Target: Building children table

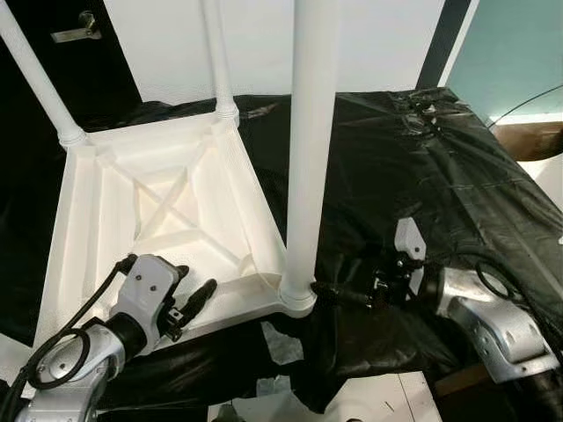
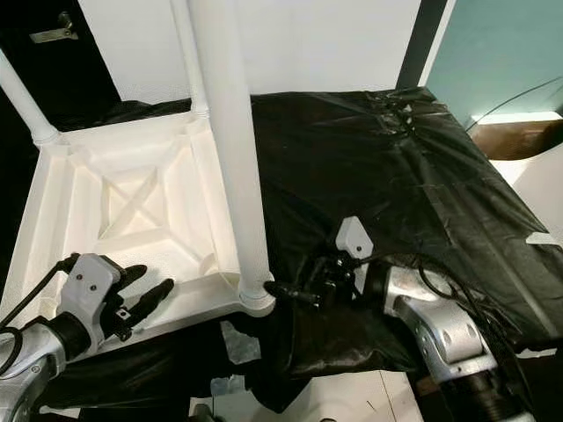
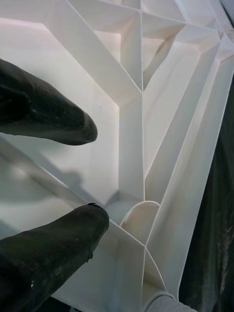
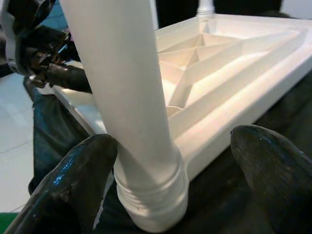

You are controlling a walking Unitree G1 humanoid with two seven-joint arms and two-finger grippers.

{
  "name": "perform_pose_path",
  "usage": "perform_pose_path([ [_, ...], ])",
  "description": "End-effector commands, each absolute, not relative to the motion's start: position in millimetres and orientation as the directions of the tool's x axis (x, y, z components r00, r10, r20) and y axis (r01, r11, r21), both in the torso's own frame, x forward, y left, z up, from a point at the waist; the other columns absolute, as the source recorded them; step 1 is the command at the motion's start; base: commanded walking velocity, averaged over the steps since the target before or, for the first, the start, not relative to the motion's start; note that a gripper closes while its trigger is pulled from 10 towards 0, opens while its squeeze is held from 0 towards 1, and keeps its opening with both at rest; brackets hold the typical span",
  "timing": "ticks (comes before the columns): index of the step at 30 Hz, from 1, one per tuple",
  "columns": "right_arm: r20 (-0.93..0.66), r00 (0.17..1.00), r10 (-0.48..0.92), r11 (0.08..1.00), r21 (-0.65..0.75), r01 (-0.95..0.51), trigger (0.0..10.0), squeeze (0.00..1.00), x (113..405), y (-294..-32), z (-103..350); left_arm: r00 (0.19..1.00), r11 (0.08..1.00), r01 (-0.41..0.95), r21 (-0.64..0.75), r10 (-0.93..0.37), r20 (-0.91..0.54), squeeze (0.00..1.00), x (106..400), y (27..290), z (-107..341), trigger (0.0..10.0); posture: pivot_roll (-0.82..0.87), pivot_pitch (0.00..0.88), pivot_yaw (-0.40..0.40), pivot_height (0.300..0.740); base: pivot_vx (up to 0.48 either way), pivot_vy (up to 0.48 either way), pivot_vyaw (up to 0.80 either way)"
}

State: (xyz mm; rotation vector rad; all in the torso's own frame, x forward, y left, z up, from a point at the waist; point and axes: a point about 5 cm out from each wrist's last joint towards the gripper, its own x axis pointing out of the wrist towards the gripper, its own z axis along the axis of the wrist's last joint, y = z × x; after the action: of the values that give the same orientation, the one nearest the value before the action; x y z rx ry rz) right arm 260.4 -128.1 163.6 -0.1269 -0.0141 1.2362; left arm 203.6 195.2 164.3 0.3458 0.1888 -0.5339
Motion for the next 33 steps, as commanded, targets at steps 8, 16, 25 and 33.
perform_pose_path([
  [8, -0.101, 0.190, 0.977, 0.179, -0.108, -0.978, 10.0, 0.00, 275.1, -101.3, 158.0, 0.947, 0.905, 0.307, 0.294, -0.259, -0.192, 0.00, 212.6, 203.6, 160.0, 10.0, 0.16, 0.062, -0.016, 0.740, 0.000, 0.000, 0.00],
  [16, -0.097, 0.205, 0.974, 0.189, -0.146, -0.971, 0.0, 0.00, 290.3, -91.7, 155.9, 0.904, 0.889, 0.409, 0.205, -0.365, -0.222, 0.00, 205.5, 184.8, 148.6, 10.0, 0.17, 0.060, -0.019, 0.740, 0.000, 0.000, 0.00],
  [25, -0.042, 0.368, 0.929, 0.361, -0.123, -0.924, 0.0, 0.00, 304.7, -103.1, 157.1, 0.873, 0.864, 0.481, 0.146, -0.459, -0.164, 0.00, 215.8, 153.8, 140.2, 10.0, 0.17, 0.062, -0.038, 0.740, 0.000, 0.000, 0.00],
  [33, -0.003, 0.684, 0.729, 0.682, -0.066, -0.728, 0.0, 0.00, 313.5, -99.8, 146.8, 0.867, 0.850, 0.498, 0.170, -0.488, -0.097, 0.00, 245.5, 140.9, 146.3, 10.0, 0.11, 0.071, -0.011, 0.740, 0.000, 0.000, 0.00],
])
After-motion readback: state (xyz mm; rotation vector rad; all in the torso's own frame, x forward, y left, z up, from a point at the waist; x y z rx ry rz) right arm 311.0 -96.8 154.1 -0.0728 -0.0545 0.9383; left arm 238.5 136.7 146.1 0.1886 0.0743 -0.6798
